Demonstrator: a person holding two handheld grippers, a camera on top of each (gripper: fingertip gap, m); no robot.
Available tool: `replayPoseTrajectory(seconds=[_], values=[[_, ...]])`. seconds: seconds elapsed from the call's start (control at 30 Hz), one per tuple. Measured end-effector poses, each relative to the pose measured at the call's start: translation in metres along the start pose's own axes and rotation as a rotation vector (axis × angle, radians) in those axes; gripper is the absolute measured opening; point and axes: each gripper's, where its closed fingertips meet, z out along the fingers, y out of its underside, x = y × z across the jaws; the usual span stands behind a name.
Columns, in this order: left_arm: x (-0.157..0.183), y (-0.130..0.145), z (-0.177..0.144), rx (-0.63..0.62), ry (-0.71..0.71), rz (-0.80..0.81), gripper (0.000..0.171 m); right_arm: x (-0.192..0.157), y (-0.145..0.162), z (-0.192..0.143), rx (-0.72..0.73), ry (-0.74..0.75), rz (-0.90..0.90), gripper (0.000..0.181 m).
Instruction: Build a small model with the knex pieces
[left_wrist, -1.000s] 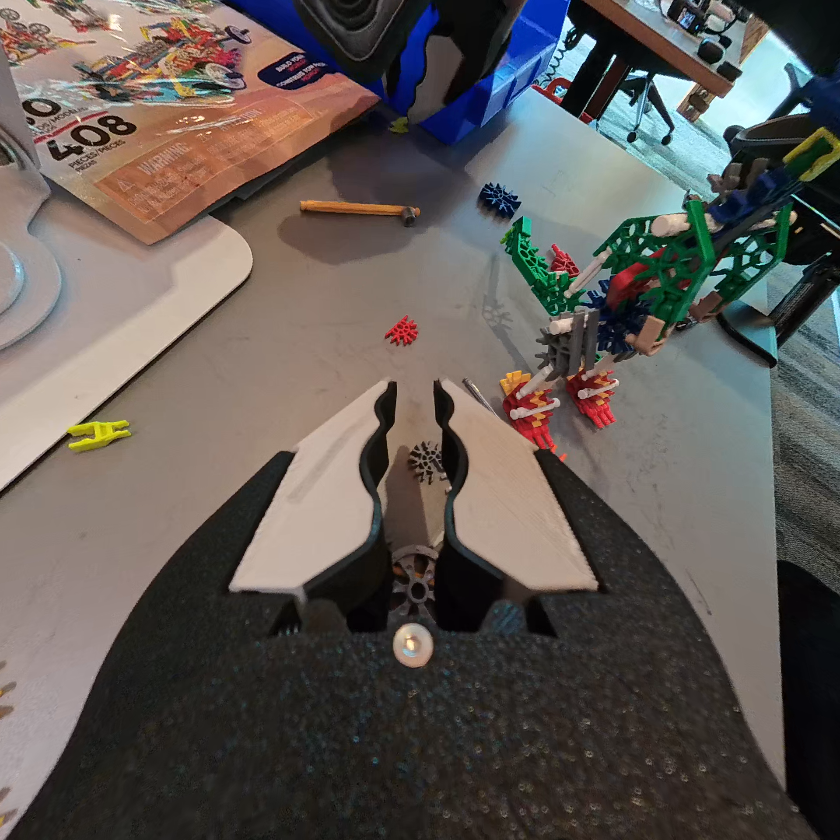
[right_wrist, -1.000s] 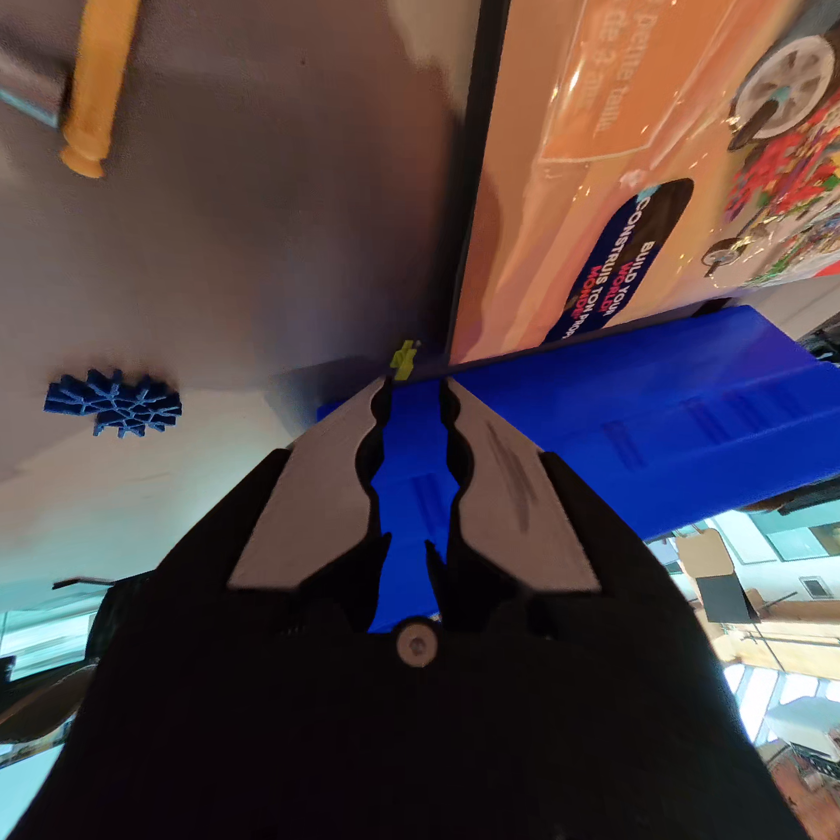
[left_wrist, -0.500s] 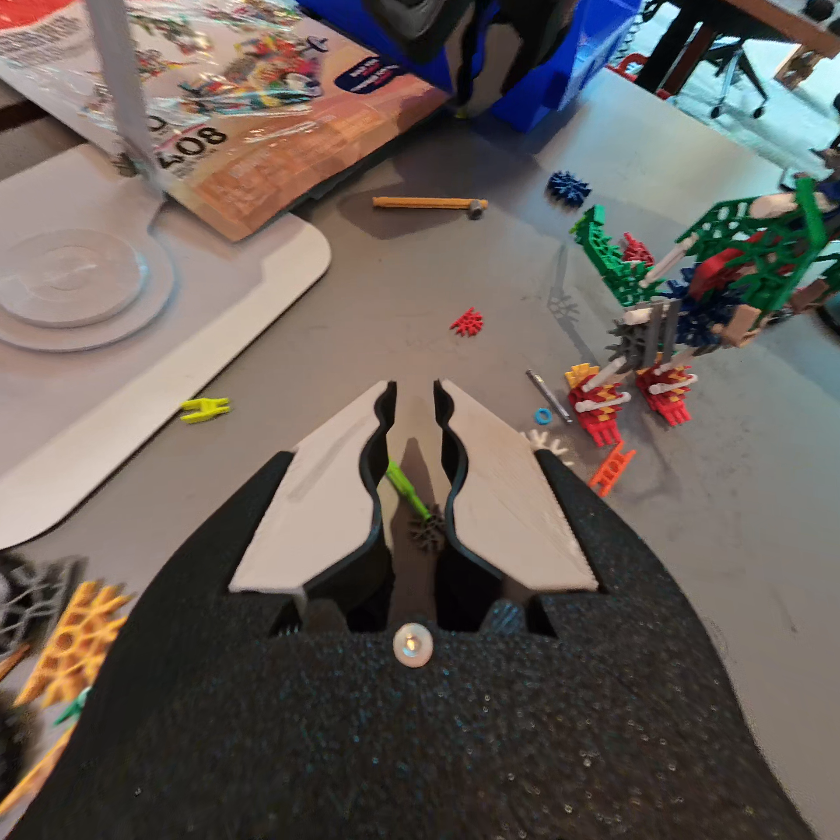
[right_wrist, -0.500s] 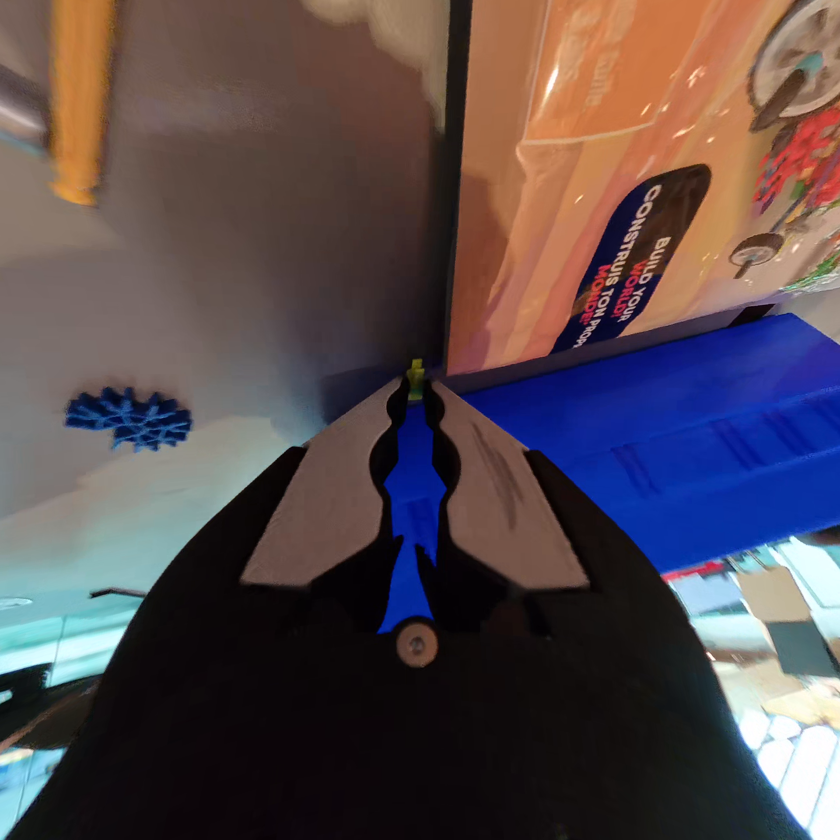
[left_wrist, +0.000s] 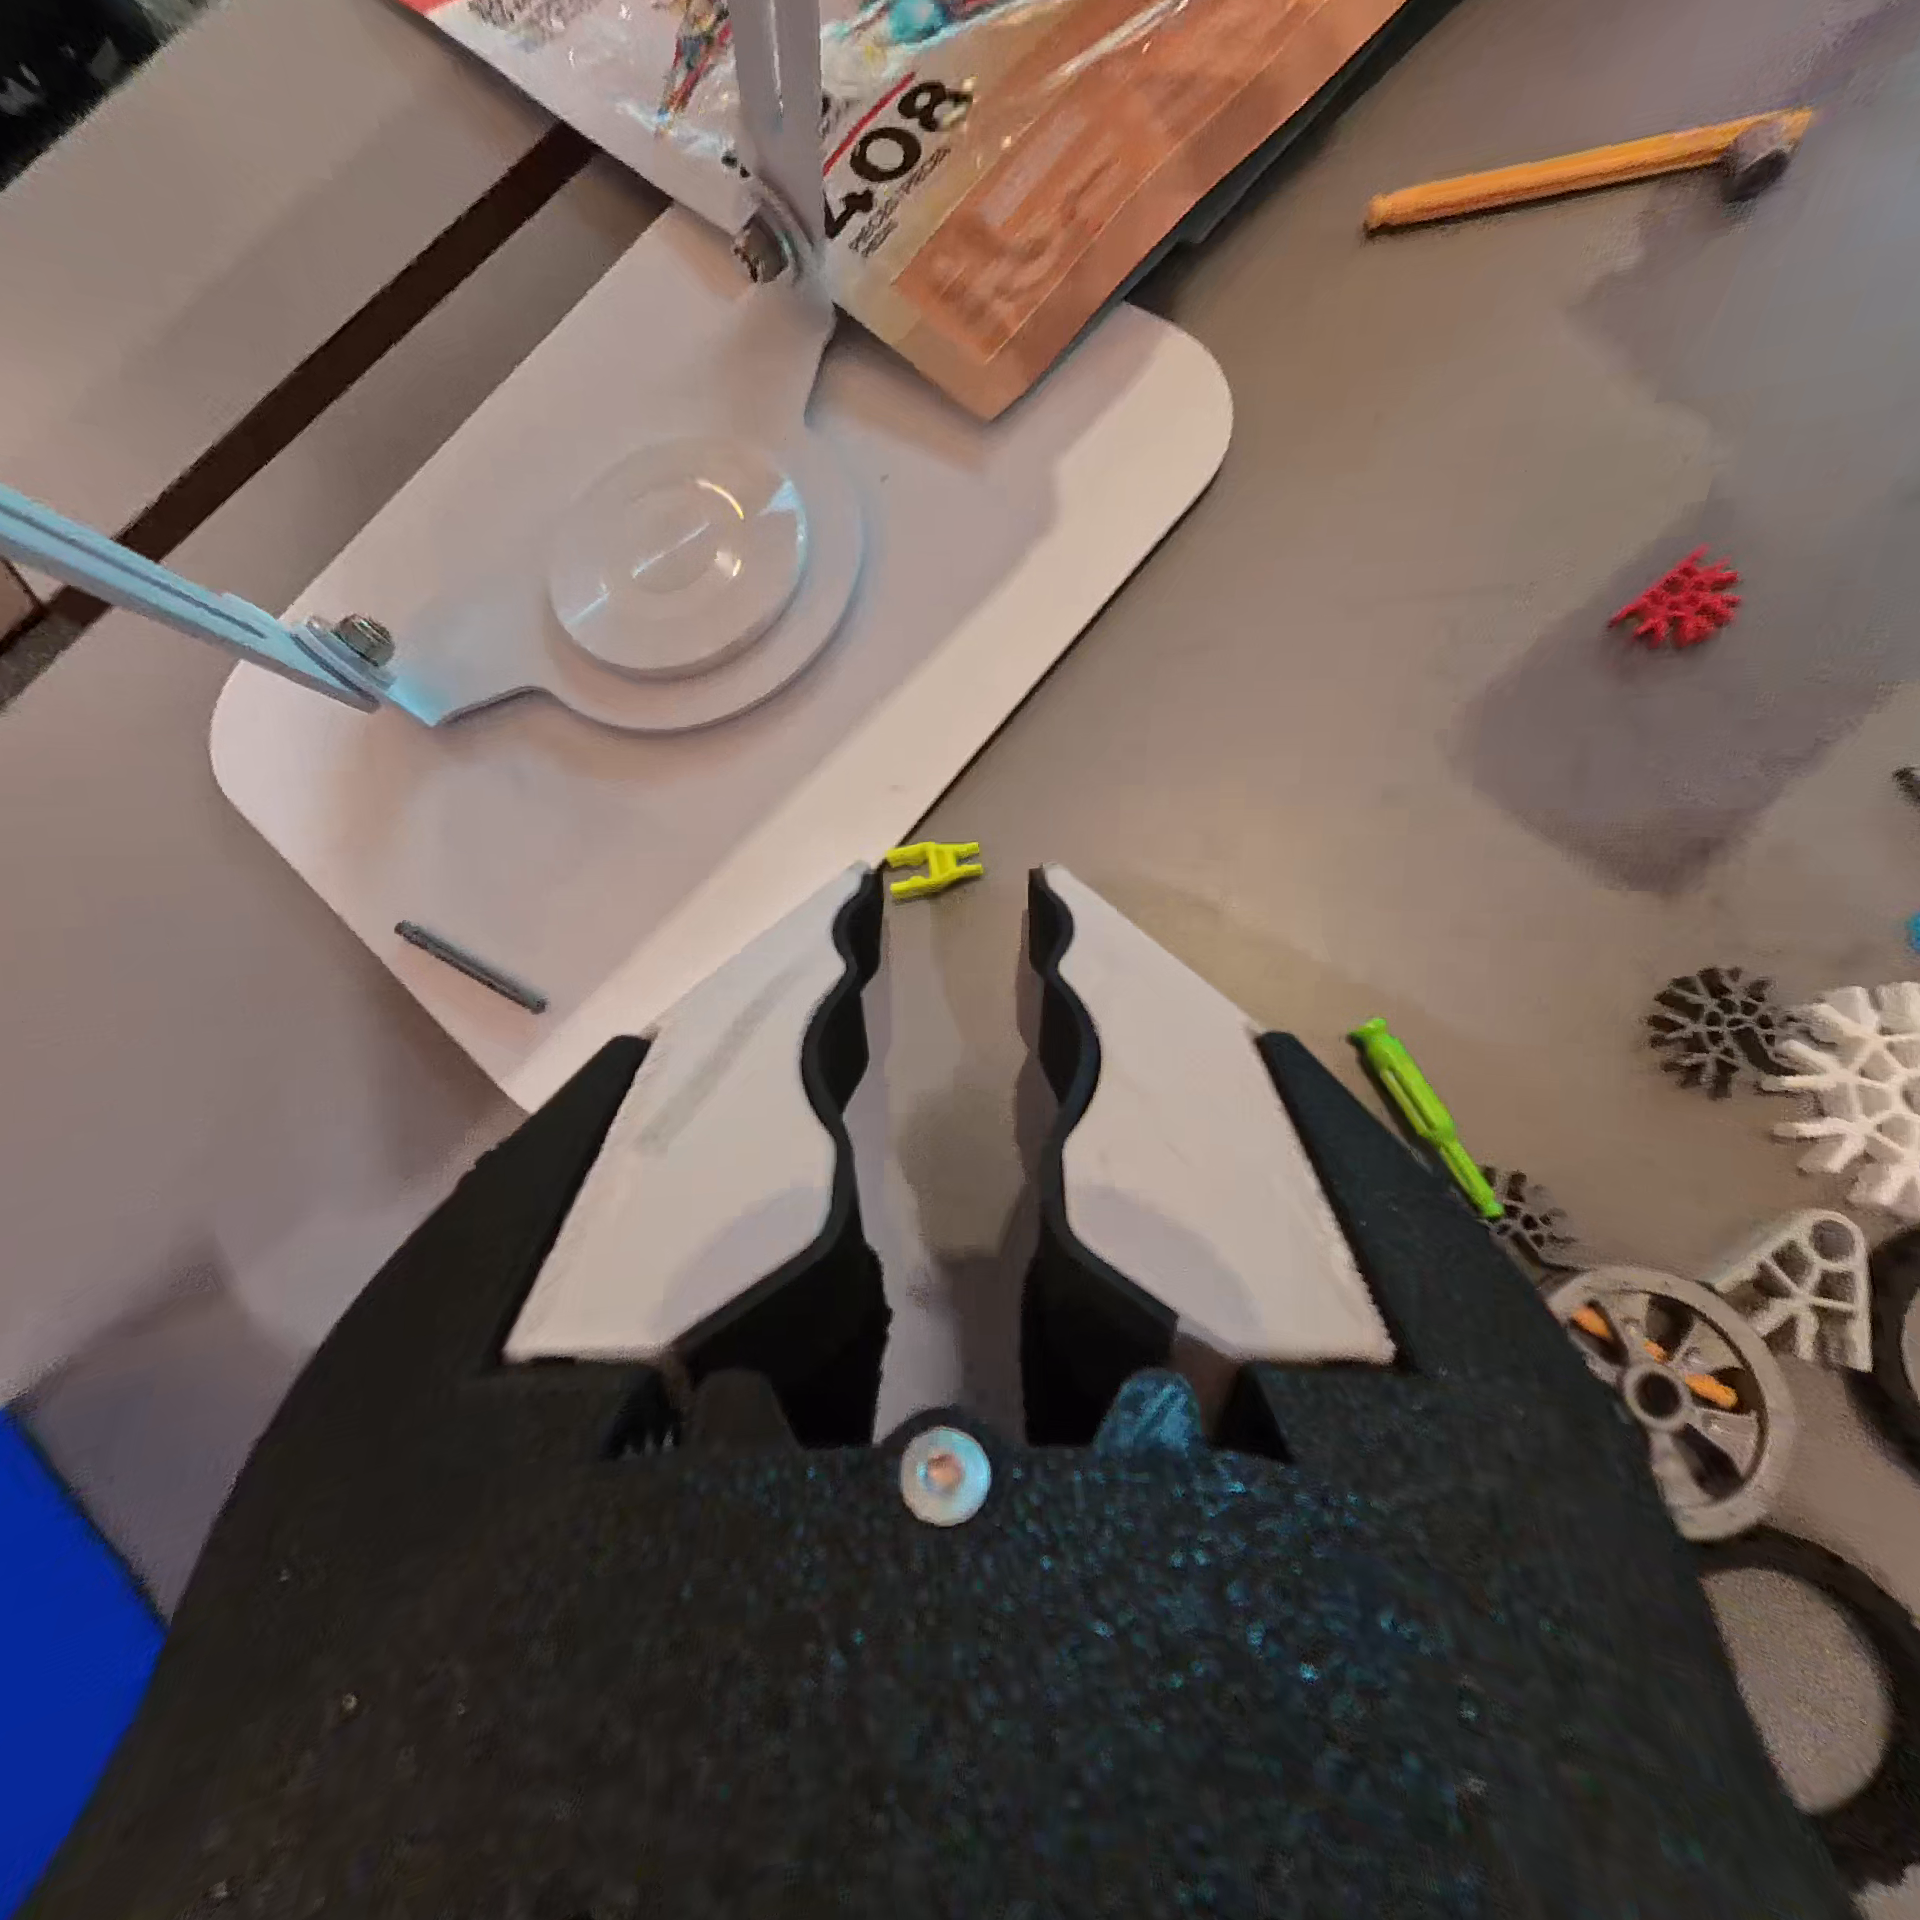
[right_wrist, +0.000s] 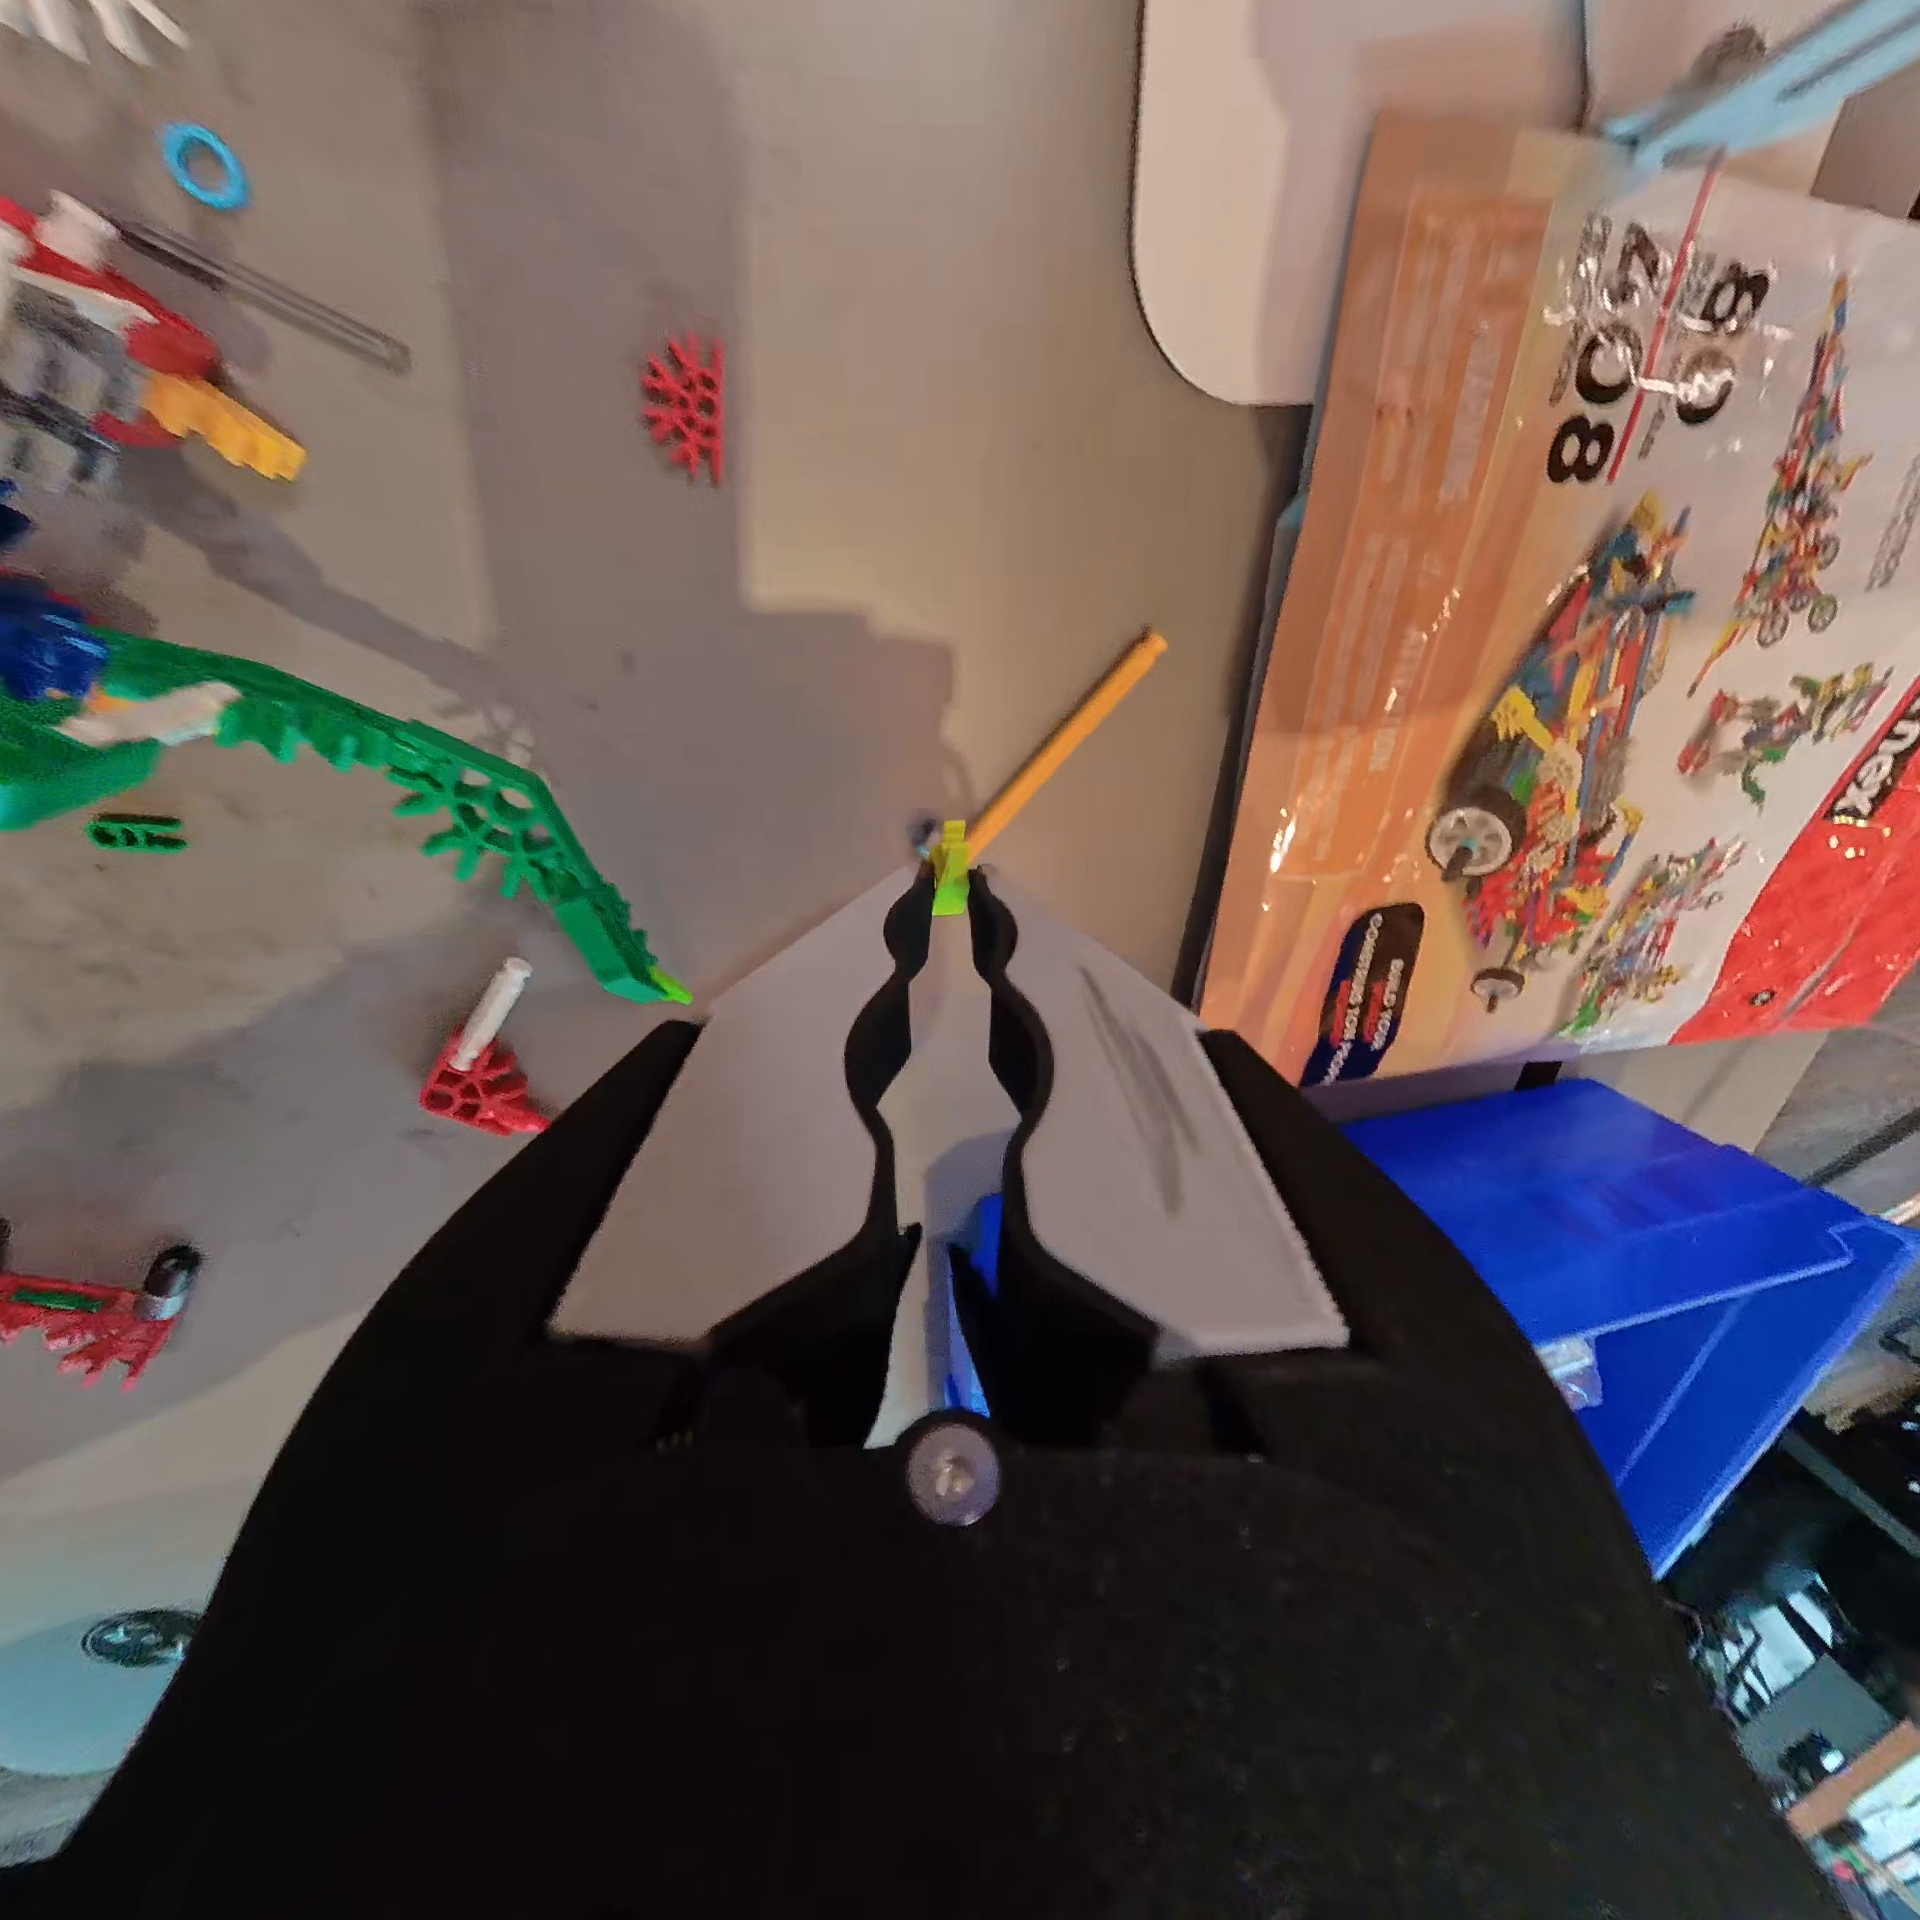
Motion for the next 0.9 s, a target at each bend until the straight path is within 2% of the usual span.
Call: replayPoseTrajectory(seconds=[0.27,0.47,0.5,0.7,0.8,0.9], values=[[0.001,0.003,0.014,-0.008,0.042,-0.052,0.015,-0.013,-0.013,0.004,0.080,-0.010,0.000,0.005],[0.007,0.001,0.014,0.004,0.056,-0.002,0.014,-0.017,-0.020,0.000,0.162,-0.015,0.028,0.005],[0.008,0.001,0.013,0.005,0.057,0.005,0.000,-0.017,-0.021,-0.002,0.181,-0.012,0.038,0.005],[0.013,0.008,0.005,-0.011,0.075,0.036,0.000,-0.008,-0.019,-0.029,0.292,0.033,0.119,0.005],[0.019,0.000,0.001,0.027,0.119,0.026,0.001,-0.008,-0.014,-0.043,0.323,0.056,0.142,0.005],[0.025,-0.011,0.006,0.044,0.125,0.067,0.020,-0.012,-0.012,-0.050,0.340,0.068,0.157,0.005]])
